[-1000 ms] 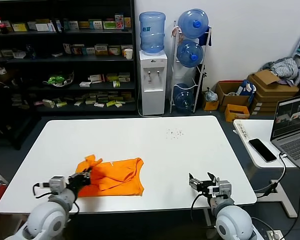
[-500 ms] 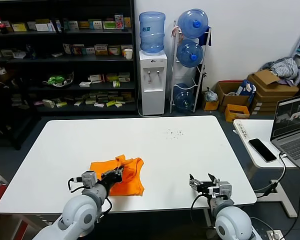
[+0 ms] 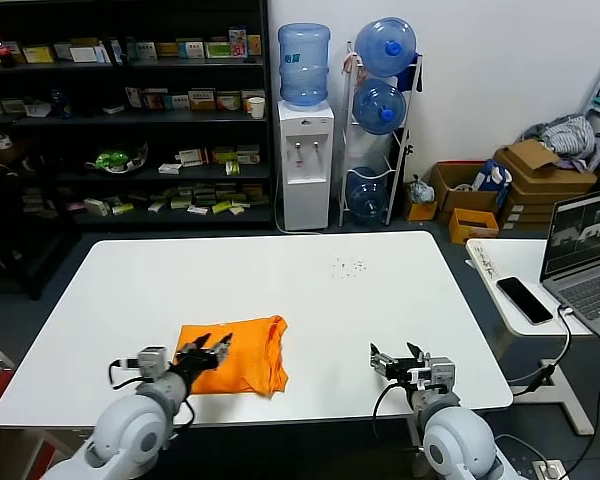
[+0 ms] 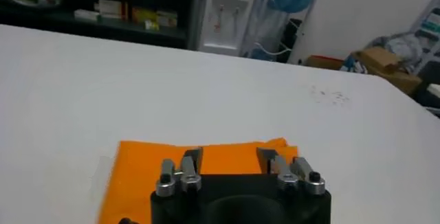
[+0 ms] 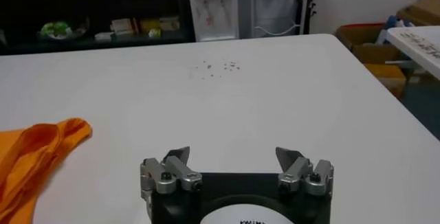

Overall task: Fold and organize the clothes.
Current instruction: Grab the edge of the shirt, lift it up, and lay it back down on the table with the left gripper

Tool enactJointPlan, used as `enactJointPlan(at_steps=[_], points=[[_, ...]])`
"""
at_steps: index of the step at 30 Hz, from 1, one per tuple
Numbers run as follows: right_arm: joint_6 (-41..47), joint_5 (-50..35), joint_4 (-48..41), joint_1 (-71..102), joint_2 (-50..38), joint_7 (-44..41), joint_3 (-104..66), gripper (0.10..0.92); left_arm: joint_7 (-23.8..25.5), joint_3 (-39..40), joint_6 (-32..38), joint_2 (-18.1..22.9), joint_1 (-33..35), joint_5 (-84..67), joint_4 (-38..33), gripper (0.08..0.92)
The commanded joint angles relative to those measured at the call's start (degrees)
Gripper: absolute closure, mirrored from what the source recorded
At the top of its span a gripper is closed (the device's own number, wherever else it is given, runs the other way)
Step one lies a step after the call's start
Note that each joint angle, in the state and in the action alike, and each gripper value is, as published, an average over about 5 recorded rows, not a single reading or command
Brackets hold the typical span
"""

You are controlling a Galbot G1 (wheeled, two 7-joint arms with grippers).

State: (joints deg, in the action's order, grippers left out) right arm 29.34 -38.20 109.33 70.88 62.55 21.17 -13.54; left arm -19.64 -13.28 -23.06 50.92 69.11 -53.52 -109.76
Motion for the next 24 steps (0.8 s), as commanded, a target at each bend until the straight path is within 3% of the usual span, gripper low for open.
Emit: enactJointPlan(at_steps=[1, 6, 9, 24], points=[[-1.76, -0.92, 0.14, -0.76, 0.17, -1.39, 0.68, 0.203, 15.95, -17.38, 3.96, -9.93, 10.26, 2.22, 9.92, 0.359], [-2.49, -1.3, 0.58, -0.37, -0.17, -1.69, -0.15, 0.203, 18.26, -14.47, 5.04, -8.58, 9.31, 2.35, 13.4, 0.222], [-2.45, -1.37, 0.89, 0.12, -0.39, -1.64, -0.83, 0.203, 18.0, -12.11, 5.24, -6.65, 8.3, 2.66, 13.42, 0.184], [-2.1, -1.35, 0.61, 0.81, -0.23, -1.24, -1.82, 0.203, 17.18, -5.07, 5.77, -2.34, 3.82, 4.4, 15.58, 0.177]])
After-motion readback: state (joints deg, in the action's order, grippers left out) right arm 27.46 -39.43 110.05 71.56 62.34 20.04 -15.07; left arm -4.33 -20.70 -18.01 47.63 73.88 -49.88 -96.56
